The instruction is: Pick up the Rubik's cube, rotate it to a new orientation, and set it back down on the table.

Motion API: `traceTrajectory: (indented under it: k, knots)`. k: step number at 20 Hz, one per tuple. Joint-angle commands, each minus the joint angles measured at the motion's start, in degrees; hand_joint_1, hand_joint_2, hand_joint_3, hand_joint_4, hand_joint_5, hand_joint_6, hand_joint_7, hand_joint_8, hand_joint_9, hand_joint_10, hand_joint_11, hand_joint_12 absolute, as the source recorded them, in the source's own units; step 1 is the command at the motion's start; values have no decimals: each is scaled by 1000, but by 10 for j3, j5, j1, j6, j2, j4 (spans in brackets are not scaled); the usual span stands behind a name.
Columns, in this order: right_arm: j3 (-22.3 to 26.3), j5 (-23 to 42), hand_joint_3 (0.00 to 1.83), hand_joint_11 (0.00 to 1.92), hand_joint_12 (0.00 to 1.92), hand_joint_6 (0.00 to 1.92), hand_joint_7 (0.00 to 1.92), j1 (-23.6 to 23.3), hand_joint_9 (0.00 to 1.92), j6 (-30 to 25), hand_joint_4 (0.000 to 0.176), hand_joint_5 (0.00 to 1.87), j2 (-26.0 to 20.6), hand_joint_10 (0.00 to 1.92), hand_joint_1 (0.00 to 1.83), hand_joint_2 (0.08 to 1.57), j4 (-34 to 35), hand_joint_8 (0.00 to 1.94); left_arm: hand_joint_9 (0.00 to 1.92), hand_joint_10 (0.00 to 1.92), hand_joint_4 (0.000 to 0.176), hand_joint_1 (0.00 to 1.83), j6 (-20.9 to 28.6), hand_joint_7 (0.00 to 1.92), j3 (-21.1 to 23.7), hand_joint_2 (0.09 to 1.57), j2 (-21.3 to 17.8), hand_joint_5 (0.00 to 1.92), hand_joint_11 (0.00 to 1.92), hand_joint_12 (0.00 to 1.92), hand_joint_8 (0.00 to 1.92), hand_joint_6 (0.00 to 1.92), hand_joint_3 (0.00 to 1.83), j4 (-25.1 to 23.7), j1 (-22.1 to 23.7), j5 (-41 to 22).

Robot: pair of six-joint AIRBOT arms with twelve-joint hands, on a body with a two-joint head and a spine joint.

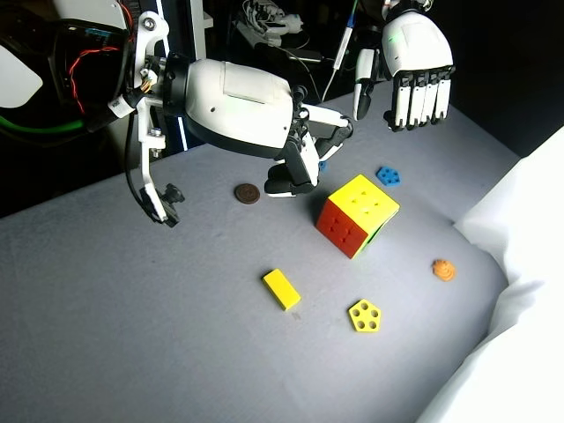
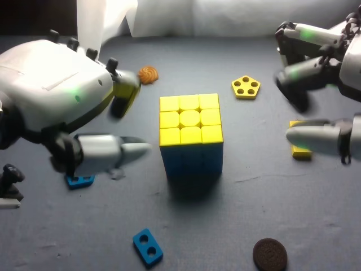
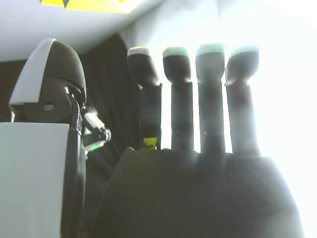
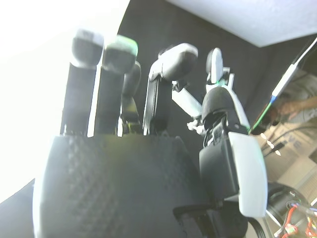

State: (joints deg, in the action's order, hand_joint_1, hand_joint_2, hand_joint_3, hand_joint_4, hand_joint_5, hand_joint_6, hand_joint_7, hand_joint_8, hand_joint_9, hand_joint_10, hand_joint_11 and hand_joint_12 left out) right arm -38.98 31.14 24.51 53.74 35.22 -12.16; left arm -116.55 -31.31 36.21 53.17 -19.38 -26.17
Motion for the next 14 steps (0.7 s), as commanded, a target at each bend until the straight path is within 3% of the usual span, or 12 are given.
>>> traceTrajectory:
  k: [1,6,10,13,14]
  knots:
    - [-1,62,41,0,0,26,38,-11,6,-2,0,20,-2,2,36,1256,9,3,70,12,0,101,-24,75,-1,1180,-2,63,0,351,2,8,22,-1,15,-48]
    - [0,61,12,23,16,24,109,-7,87,-1,0,44,0,28,70,1236,9,16,66,1,0,55,-50,62,-7,1189,2,36,0,357,0,1,2,36,30,-48]
    - [0,61,11,0,0,17,71,-7,35,3,0,42,1,2,69,1248,9,0,74,3,0,117,-126,72,-20,1191,28,38,0,387,3,0,0,153,40,-48]
    - [0,61,7,0,0,0,55,-3,41,4,0,1,1,4,45,1244,9,0,31,1,0,51,-157,24,-33,1190,56,0,0,308,1,0,0,200,40,-57]
    - [0,62,4,0,0,5,78,-1,45,4,0,14,1,5,69,1241,9,9,41,6,0,199,-160,36,-38,1164,64,9,0,292,6,4,0,207,40,-63]
